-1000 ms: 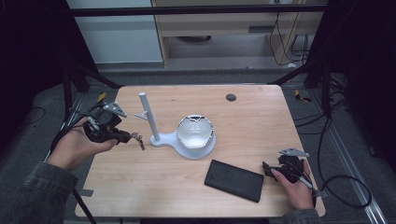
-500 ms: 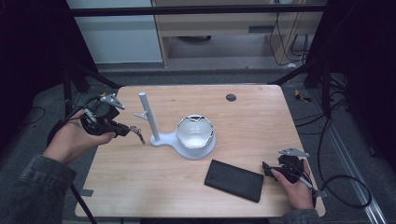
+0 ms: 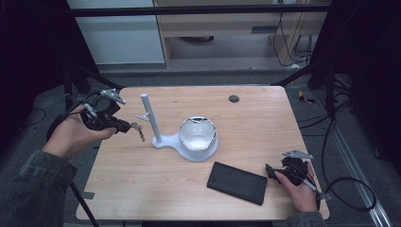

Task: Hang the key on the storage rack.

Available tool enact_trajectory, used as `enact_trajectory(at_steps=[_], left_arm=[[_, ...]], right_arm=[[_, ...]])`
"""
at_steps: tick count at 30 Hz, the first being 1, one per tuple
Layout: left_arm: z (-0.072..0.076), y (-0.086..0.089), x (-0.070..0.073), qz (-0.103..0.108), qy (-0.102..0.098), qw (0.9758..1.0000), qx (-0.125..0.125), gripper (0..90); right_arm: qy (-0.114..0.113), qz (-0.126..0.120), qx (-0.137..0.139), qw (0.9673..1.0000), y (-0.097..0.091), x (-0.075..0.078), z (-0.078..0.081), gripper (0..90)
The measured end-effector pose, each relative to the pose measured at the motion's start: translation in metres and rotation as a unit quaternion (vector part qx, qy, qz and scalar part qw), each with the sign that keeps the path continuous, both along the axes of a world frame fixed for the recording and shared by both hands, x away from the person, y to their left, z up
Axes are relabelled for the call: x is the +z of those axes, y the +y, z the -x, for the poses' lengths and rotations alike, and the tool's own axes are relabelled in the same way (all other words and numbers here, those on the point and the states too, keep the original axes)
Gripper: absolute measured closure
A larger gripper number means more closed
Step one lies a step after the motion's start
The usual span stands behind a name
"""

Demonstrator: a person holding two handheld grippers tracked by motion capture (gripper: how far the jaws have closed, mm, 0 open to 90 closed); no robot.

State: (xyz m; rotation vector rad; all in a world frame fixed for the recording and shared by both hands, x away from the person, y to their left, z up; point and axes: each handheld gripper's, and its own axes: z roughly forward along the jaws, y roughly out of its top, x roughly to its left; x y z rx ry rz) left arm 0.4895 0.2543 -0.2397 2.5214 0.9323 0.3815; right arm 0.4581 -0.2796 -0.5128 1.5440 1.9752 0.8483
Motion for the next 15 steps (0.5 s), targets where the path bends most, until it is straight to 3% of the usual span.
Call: enact_trajectory(at_steps=[15], left_arm=[[-0.0101,-0.0036,0.0061,-0.003,0.000,1.0000,0.001,83.3]], right_arm=[[0.000,0.000,0.000,1.0000,0.0000,0.0000,0.0000,2.7]])
